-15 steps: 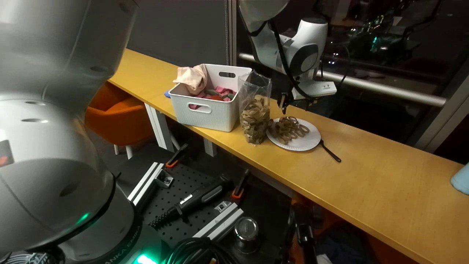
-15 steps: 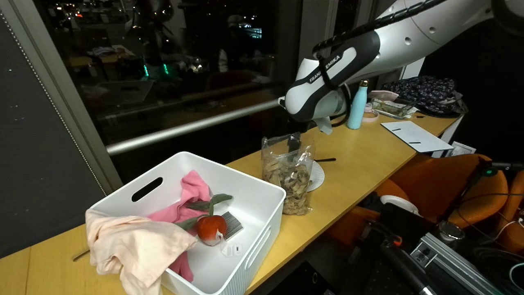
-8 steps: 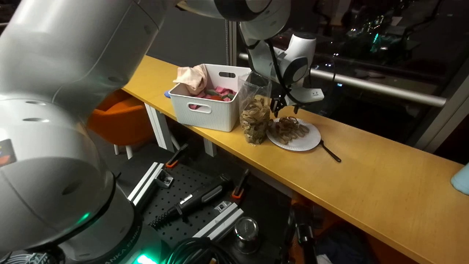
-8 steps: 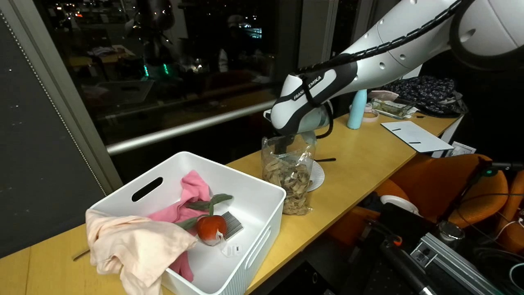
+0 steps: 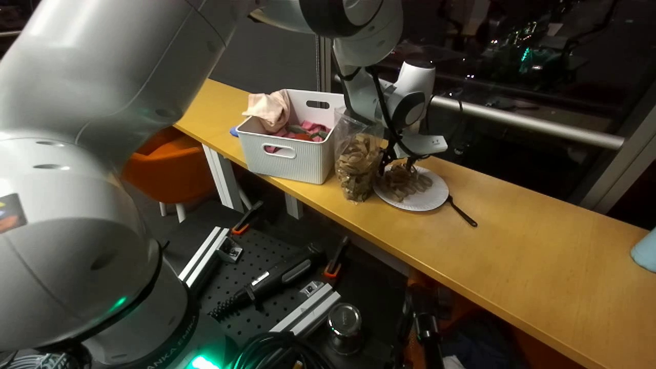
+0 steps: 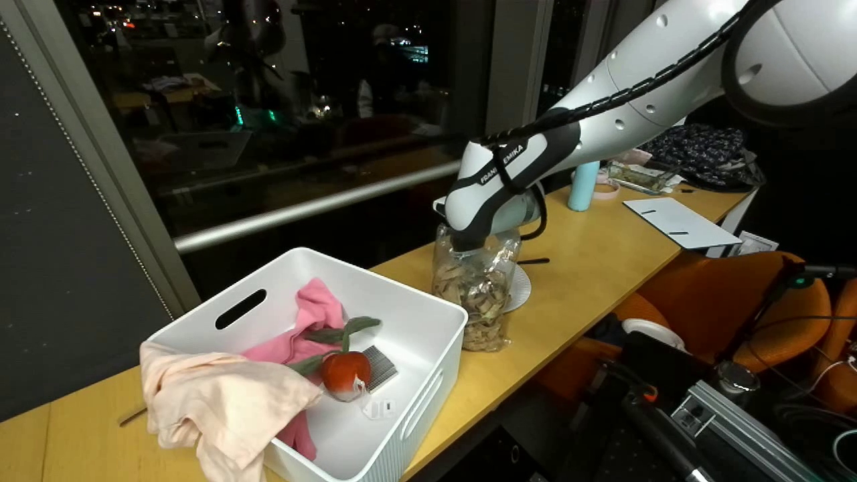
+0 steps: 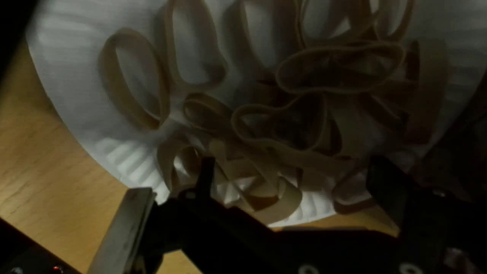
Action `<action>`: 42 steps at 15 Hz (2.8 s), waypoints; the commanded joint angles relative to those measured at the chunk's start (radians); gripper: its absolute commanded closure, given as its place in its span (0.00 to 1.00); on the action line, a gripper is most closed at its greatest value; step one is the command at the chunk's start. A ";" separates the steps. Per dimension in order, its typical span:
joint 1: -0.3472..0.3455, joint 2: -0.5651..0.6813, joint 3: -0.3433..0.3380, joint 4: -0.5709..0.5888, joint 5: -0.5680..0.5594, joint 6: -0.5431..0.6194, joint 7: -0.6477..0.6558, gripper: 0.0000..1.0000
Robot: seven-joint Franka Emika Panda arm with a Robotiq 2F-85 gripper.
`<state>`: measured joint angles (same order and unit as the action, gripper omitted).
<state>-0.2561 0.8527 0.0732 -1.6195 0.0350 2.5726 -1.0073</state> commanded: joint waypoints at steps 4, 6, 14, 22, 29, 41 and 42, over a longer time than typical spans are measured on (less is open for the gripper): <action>-0.007 0.056 -0.018 0.057 -0.032 -0.002 0.030 0.00; -0.009 0.055 -0.017 0.055 -0.030 0.004 0.035 0.28; -0.018 0.030 -0.012 0.027 -0.025 0.032 0.061 0.88; -0.033 -0.093 0.007 -0.172 0.001 0.126 0.132 0.98; -0.100 -0.142 0.021 -0.248 0.006 0.258 0.210 0.98; -0.306 -0.456 0.185 -0.620 0.080 0.468 0.245 0.98; -0.330 -0.502 0.201 -0.668 0.093 0.485 0.244 0.98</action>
<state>-0.5185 0.5128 0.2211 -2.1041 0.0901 2.9953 -0.7687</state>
